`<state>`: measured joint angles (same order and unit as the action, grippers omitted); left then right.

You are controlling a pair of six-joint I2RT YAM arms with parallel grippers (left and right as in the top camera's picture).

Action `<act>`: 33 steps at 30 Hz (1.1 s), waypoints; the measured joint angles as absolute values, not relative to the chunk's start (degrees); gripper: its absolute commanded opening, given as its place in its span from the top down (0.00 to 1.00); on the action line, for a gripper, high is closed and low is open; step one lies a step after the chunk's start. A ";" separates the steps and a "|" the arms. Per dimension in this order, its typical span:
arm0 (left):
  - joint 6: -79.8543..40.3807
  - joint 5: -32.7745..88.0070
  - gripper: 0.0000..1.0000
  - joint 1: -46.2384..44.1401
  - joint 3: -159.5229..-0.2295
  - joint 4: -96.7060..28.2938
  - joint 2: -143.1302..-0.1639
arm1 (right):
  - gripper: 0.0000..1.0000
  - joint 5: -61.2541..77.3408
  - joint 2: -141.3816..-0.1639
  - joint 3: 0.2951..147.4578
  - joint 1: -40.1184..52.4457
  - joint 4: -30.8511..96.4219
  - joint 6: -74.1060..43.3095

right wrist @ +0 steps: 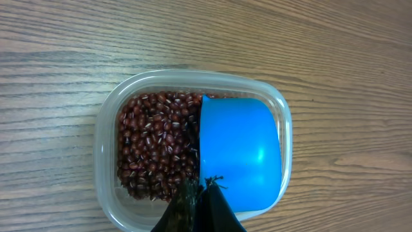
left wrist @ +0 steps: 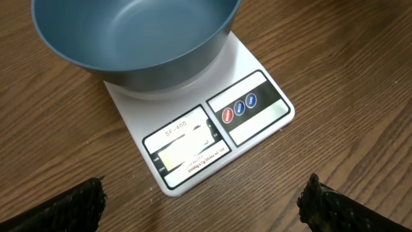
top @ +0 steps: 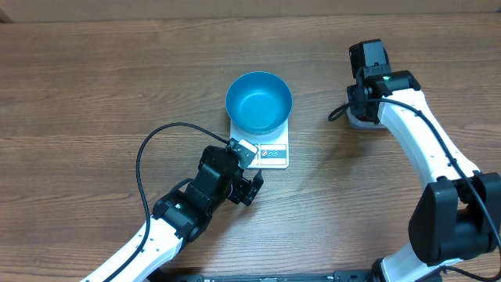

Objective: Scoop item into bowl and weigh 150g on scale
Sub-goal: 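Drag the scoop through the beans with the right gripper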

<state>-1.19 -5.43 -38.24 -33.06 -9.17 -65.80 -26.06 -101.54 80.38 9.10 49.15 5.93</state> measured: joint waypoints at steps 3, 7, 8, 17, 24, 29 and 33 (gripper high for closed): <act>-1.19 -5.43 0.01 -38.24 -33.06 -9.17 -65.80 | 0.96 -23.81 -101.56 80.38 9.02 49.23 5.72; -1.19 -5.43 0.01 -38.24 -33.06 -9.17 -65.80 | 0.96 -21.19 -101.56 80.38 8.49 49.30 4.95; -1.19 -5.43 0.01 -38.24 -33.06 -9.17 -65.80 | 0.96 -20.73 -101.56 80.38 8.25 49.28 4.67; -1.19 -5.43 0.00 -38.24 -33.06 -9.17 -65.80 | 0.96 -17.67 -101.56 80.82 6.46 50.46 4.03; -1.19 -5.43 0.00 -38.24 -33.06 -9.17 -65.80 | 0.96 -11.03 -101.54 81.41 2.87 50.68 3.77; -1.19 -5.43 0.00 -38.24 -33.06 -9.17 -65.80 | 0.96 -7.29 -101.54 81.76 0.82 51.22 3.60; -1.19 -5.43 0.01 -38.24 -33.06 -9.17 -65.80 | 0.96 -4.60 -101.54 81.76 -0.19 51.40 3.64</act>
<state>-1.19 -5.43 -38.24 -33.06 -9.17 -65.80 -4.60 -101.54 81.76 -0.19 51.40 3.64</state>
